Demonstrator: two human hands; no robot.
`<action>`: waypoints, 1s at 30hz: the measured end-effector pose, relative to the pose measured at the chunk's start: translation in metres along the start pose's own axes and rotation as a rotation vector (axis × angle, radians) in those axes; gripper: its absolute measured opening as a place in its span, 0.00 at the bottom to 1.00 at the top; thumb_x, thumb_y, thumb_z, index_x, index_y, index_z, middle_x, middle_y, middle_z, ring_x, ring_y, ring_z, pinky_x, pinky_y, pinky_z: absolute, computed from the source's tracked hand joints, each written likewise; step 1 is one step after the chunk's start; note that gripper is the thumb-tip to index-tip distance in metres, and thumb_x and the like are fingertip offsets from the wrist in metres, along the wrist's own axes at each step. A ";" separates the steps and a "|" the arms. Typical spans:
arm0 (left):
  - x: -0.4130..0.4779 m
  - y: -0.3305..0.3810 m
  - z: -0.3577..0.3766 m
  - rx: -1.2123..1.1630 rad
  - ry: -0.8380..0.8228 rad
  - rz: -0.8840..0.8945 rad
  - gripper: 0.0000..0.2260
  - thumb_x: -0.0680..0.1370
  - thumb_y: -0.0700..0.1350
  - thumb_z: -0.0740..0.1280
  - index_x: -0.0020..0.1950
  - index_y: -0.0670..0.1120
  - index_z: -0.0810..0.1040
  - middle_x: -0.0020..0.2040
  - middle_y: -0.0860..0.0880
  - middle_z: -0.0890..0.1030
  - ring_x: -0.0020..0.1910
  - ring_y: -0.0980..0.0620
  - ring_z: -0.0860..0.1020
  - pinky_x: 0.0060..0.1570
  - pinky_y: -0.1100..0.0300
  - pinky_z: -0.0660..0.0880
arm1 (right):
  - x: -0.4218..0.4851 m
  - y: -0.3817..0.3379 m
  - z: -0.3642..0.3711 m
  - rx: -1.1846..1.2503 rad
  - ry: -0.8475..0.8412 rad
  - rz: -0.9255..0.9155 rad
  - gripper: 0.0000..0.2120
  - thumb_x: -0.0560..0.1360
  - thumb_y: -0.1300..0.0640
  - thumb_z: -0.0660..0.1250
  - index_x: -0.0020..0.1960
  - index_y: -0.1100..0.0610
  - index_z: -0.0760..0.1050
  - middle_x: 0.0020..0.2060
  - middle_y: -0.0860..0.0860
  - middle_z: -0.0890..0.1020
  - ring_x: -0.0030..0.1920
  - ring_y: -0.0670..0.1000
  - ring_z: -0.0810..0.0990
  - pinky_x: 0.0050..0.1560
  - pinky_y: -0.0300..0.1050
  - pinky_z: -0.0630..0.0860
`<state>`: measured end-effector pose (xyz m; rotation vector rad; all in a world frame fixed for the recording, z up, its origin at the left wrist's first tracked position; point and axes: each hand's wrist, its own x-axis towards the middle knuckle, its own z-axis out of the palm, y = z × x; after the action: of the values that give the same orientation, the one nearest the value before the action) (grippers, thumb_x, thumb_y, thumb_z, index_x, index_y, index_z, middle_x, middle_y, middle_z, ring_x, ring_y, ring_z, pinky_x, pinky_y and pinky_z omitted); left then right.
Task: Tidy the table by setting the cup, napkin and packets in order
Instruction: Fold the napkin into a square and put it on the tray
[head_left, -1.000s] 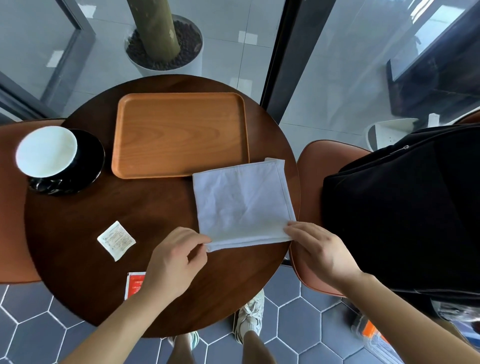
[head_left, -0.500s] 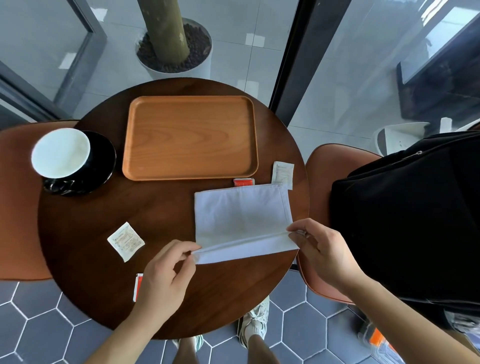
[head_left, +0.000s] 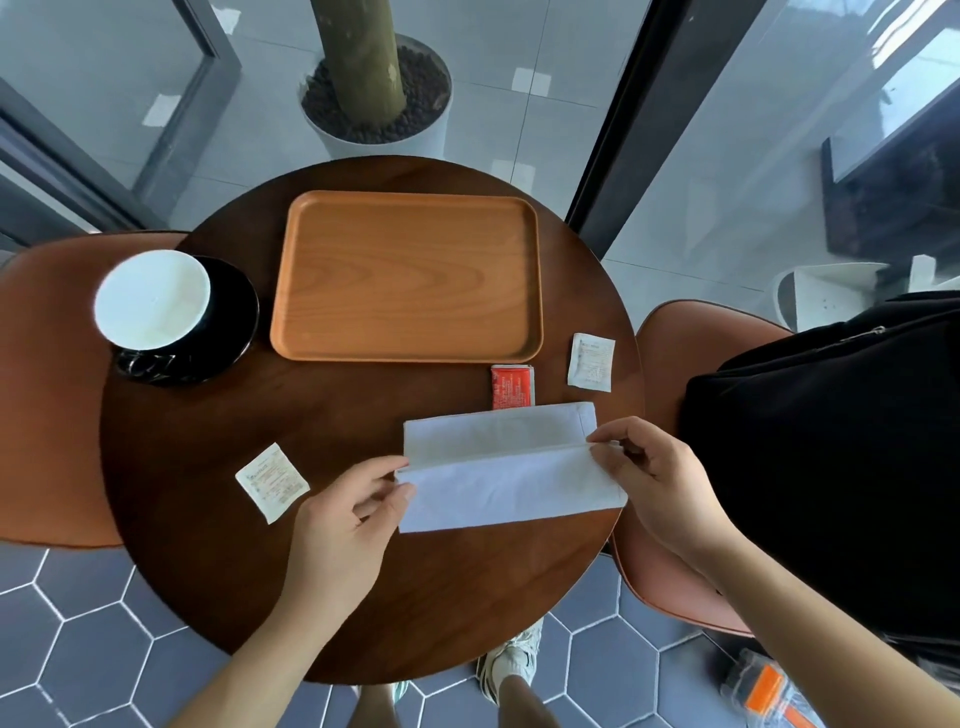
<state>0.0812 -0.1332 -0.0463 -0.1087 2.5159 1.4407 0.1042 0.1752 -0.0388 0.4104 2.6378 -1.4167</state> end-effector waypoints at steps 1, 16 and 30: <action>0.003 0.001 0.002 0.014 0.021 -0.004 0.14 0.74 0.52 0.71 0.60 0.53 0.82 0.47 0.61 0.85 0.49 0.66 0.83 0.46 0.74 0.77 | 0.003 -0.001 0.002 -0.011 0.013 0.007 0.11 0.79 0.59 0.68 0.47 0.43 0.78 0.41 0.39 0.82 0.44 0.39 0.79 0.39 0.26 0.72; 0.043 0.008 0.027 0.178 0.182 -0.015 0.10 0.77 0.42 0.73 0.58 0.45 0.84 0.48 0.50 0.85 0.44 0.56 0.81 0.43 0.67 0.74 | 0.050 -0.001 0.025 -0.300 0.172 -0.095 0.05 0.76 0.63 0.72 0.51 0.58 0.83 0.45 0.47 0.79 0.46 0.52 0.79 0.45 0.45 0.77; 0.022 -0.008 0.067 0.852 -0.109 0.454 0.30 0.83 0.57 0.55 0.81 0.44 0.58 0.82 0.40 0.56 0.81 0.39 0.52 0.77 0.39 0.56 | 0.012 -0.004 0.074 -0.712 0.013 -0.491 0.24 0.81 0.50 0.63 0.75 0.56 0.68 0.78 0.53 0.64 0.79 0.59 0.58 0.77 0.60 0.57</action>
<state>0.0729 -0.0784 -0.0913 0.6963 2.9230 0.3373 0.0900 0.1132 -0.0793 -0.3235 3.1262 -0.4370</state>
